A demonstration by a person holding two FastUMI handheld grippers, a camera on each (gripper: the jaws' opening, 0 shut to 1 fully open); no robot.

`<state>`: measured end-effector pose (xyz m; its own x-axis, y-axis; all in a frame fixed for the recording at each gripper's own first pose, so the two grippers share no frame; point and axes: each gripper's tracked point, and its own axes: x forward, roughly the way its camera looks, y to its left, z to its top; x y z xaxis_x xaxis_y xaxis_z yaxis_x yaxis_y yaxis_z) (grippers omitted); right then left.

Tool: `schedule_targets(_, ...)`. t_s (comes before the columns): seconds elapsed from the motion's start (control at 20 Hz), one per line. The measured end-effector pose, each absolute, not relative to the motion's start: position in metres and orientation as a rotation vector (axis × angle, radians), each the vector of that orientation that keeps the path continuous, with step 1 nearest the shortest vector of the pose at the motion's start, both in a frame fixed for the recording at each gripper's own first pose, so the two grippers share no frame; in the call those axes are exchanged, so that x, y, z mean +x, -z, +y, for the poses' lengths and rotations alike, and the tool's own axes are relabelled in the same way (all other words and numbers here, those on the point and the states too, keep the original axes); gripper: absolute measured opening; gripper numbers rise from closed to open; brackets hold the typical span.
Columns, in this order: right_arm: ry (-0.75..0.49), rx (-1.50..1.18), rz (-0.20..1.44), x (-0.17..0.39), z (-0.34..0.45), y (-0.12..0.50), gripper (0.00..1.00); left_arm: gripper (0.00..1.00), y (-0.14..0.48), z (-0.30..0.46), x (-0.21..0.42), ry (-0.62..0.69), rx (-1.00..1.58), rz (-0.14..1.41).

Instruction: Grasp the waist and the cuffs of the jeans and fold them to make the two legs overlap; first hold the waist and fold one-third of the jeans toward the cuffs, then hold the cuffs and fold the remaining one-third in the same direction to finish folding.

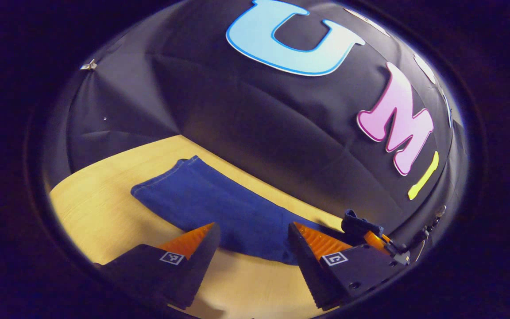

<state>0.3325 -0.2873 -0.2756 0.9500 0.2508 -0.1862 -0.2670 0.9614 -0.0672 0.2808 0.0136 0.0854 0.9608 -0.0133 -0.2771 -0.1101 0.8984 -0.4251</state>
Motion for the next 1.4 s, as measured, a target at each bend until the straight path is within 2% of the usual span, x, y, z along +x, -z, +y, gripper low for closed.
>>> schedule_targets(0.1,-0.277,-0.109,0.202,0.339,-0.282,0.299,0.15,0.97,-0.084,0.060,0.296,-0.111,-0.379,0.249)
schedule_targets(0.15,-0.293,-0.087,0.228,0.338,-0.277,0.308,0.21,0.97,-0.082,0.078,0.306,-0.123,-0.339,0.243)
schedule_targets(0.2,-0.308,-0.062,0.261,0.330,-0.272,0.316,0.31,0.96,-0.078,0.101,0.317,-0.142,-0.291,0.251)
schedule_targets(0.4,-0.321,-0.071,0.300,0.313,-0.259,0.324,0.93,0.96,-0.046,0.154,0.365,-0.148,-0.182,0.341)
schedule_targets(0.45,-0.320,-0.070,0.303,0.312,-0.259,0.321,0.96,0.97,-0.036,0.159,0.375,-0.139,-0.175,0.366)
schedule_targets(0.75,-0.293,-0.052,0.277,0.299,-0.278,0.289,0.97,0.95,-0.016,0.171,0.407,-0.107,-0.147,0.468)
schedule_targets(0.95,-0.262,-0.022,0.305,0.294,-0.290,0.289,0.97,0.84,-0.010,0.157,0.412,-0.063,-0.099,0.529)
schedule_targets(1.0,-0.254,-0.021,0.310,0.295,-0.293,0.291,0.97,0.74,-0.011,0.147,0.412,-0.032,-0.107,0.535)
schedule_targets(1.05,-0.247,-0.022,0.316,0.293,-0.296,0.293,0.97,0.74,-0.007,0.144,0.415,-0.020,-0.106,0.548)
schedule_targets(1.1,-0.243,-0.022,0.324,0.291,-0.299,0.296,0.97,0.63,-0.006,0.141,0.415,-0.010,-0.110,0.557)
schedule_targets(1.2,-0.238,-0.024,0.343,0.289,-0.302,0.302,0.97,0.30,-0.008,0.124,0.410,0.034,-0.164,0.558)
schedule_targets(1.4,-0.221,-0.028,0.358,0.283,-0.308,0.305,0.97,0.05,-0.007,0.117,0.407,0.034,-0.160,0.540)
